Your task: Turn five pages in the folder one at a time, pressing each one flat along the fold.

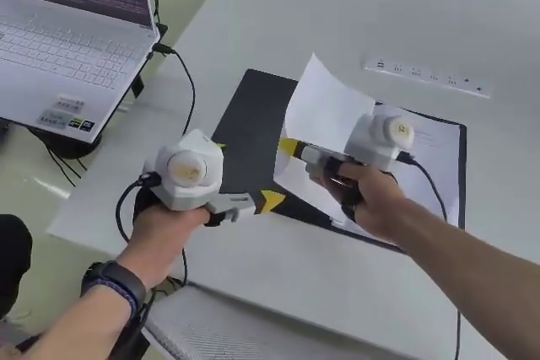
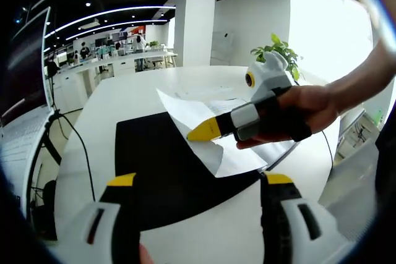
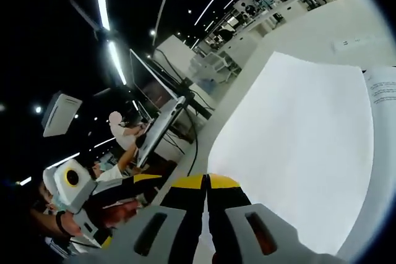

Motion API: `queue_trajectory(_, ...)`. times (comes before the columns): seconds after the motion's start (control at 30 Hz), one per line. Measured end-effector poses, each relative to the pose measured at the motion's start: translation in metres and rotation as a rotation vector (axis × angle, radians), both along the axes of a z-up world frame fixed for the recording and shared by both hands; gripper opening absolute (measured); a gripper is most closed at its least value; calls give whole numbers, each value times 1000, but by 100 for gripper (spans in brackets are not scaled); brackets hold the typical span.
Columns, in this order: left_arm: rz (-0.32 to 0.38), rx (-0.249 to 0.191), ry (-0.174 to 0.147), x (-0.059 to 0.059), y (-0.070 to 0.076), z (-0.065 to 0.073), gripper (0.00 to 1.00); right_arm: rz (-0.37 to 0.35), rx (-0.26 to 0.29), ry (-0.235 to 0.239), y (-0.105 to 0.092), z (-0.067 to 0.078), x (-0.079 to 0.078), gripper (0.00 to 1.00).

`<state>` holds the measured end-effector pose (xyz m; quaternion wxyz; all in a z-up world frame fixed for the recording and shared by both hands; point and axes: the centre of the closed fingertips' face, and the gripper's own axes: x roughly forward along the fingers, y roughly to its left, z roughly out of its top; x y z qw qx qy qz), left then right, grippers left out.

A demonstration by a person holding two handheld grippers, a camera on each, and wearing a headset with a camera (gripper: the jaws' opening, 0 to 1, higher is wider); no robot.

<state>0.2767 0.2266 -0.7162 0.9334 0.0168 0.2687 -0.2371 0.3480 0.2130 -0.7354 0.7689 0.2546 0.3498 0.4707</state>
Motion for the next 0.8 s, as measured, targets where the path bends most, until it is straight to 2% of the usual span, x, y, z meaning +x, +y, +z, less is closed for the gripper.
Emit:
queue_trajectory(0.3, 1, -11, 11, -4, -6, -1, 80, 45, -71, 38, 8, -33, -2, 0)
queue_trajectory(0.5, 12, -17, 23, -6, -6, 0, 80, 55, -92, 70, 14, -54, 1, 0)
queue_trajectory(0.8, 21, -11, 24, 1, 0, -5, 80, 44, -130, 95, 18, -76, 3, 0)
